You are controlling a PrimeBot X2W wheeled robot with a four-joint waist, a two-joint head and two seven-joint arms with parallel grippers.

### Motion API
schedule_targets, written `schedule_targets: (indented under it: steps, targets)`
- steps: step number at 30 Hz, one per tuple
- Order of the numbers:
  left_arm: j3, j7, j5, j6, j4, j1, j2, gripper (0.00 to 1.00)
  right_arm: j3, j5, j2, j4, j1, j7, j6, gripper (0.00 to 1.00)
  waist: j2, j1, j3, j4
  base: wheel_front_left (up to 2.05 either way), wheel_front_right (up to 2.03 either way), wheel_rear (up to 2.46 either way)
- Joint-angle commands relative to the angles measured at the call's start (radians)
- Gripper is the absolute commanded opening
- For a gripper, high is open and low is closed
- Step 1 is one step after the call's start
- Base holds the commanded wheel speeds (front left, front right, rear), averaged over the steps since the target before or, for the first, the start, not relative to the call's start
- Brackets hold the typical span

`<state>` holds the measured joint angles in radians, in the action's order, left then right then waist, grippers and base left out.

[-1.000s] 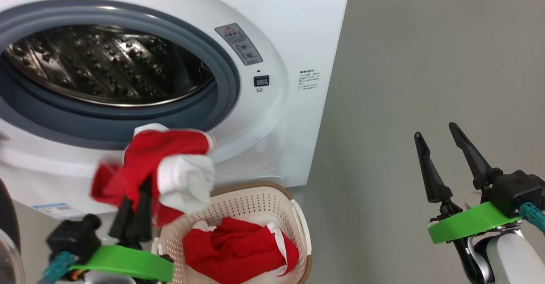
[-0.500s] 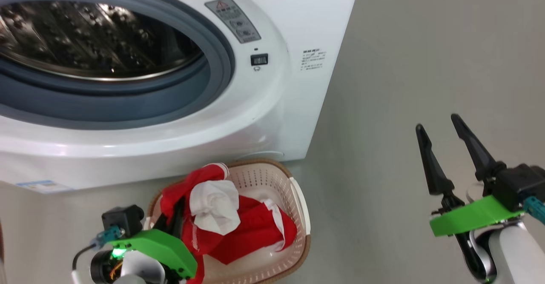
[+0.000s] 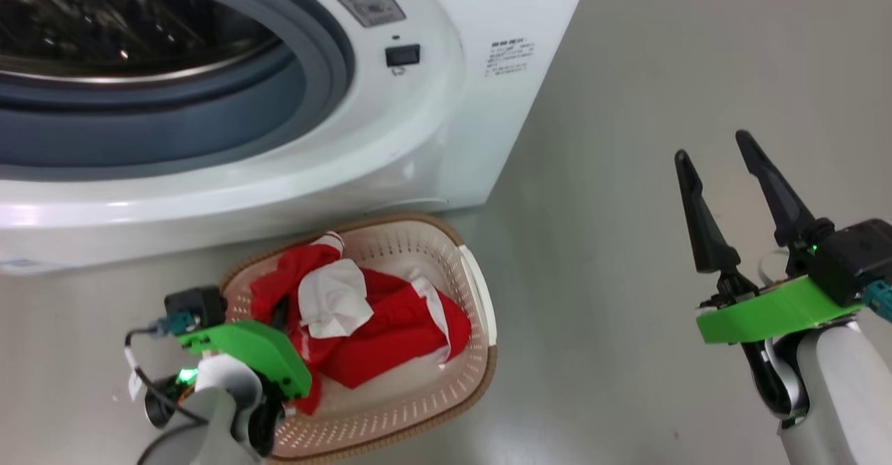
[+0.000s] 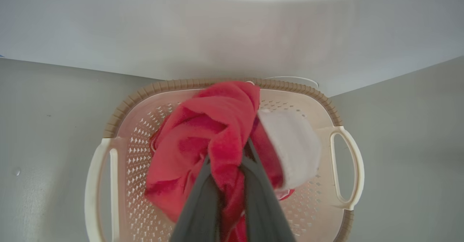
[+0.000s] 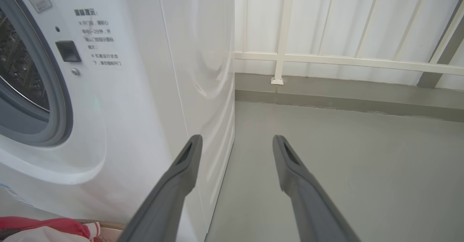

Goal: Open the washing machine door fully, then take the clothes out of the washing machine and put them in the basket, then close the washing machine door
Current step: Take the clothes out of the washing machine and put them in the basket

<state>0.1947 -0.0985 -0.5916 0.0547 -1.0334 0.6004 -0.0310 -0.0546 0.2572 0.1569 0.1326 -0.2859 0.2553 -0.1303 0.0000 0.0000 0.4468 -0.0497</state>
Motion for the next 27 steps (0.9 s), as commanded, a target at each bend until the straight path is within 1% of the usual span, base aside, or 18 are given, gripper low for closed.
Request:
schedule_targets:
  steps: [1, 8, 15, 16, 17, 19, 20, 21, 24, 27]
  targets:
    - [-0.017, -0.008, -0.014, 0.009, -0.015, 0.022, -0.019, 0.0, -0.024, 0.015, 0.01, -0.025, -0.015, 0.006, 0.0, 1.0, 0.0, 0.0, 0.049, -0.018, 0.0, 0.0, 0.0]
    - [0.032, 0.006, -0.088, 0.024, -0.154, 0.096, -0.019, 0.0, -0.033, 0.021, 0.011, -0.027, -0.045, 0.006, 0.0, 1.0, 0.0, 0.0, 0.096, -0.035, 0.0, 0.0, 0.0]
    - [0.09, 0.015, -0.15, 0.019, -0.207, 0.117, -0.019, 0.0, -0.033, 0.022, 0.016, -0.032, -0.061, 0.006, 0.0, 1.0, 0.0, 0.0, 0.129, -0.044, 0.0, 0.0, 0.0]
    - [0.099, 0.015, -0.158, 0.018, -0.21, 0.118, -0.019, 0.03, -0.033, 0.022, 0.017, -0.032, -0.062, 0.006, 0.0, 1.0, 0.0, 0.0, 0.132, -0.044, 0.0, 0.0, 0.0]
    - [0.108, 0.013, -0.166, 0.017, -0.212, 0.12, -0.019, 0.12, -0.033, 0.023, 0.017, -0.032, -0.063, 0.006, 0.0, 1.0, 0.0, 0.0, 0.133, -0.044, 0.0, 0.0, 0.0]
    - [0.125, 0.005, -0.18, 0.016, -0.214, 0.123, -0.019, 0.38, -0.032, 0.022, 0.017, -0.03, -0.063, 0.006, 0.0, 1.0, 0.0, 0.0, 0.132, -0.042, 0.0, 0.0, 0.0]
    - [0.133, -0.002, -0.187, 0.014, -0.214, 0.125, -0.019, 0.67, -0.032, 0.022, 0.017, -0.027, -0.063, 0.006, 0.0, 1.0, 0.0, 0.0, 0.129, -0.041, 0.0, 0.0, 0.0]
    - [0.14, -0.007, -0.196, 0.012, -0.215, 0.125, -0.019, 1.0, -0.032, 0.021, 0.017, -0.024, -0.063, 0.006, 0.0, 1.0, 0.0, 0.0, 0.123, -0.039, 0.0, 0.0, 0.0]
    - [0.168, -0.014, -0.221, 0.01, -0.214, 0.121, -0.019, 1.0, -0.034, 0.019, 0.018, -0.017, -0.061, 0.006, 0.0, 1.0, 0.0, 0.0, 0.102, -0.035, 0.0, 0.0, 0.0]
    - [0.19, -0.049, -0.245, 0.011, -0.204, 0.114, -0.019, 1.0, -0.03, 0.017, 0.019, -0.012, -0.057, 0.006, 0.0, 1.0, 0.0, 0.0, 0.075, -0.03, 0.0, 0.0, 0.0]
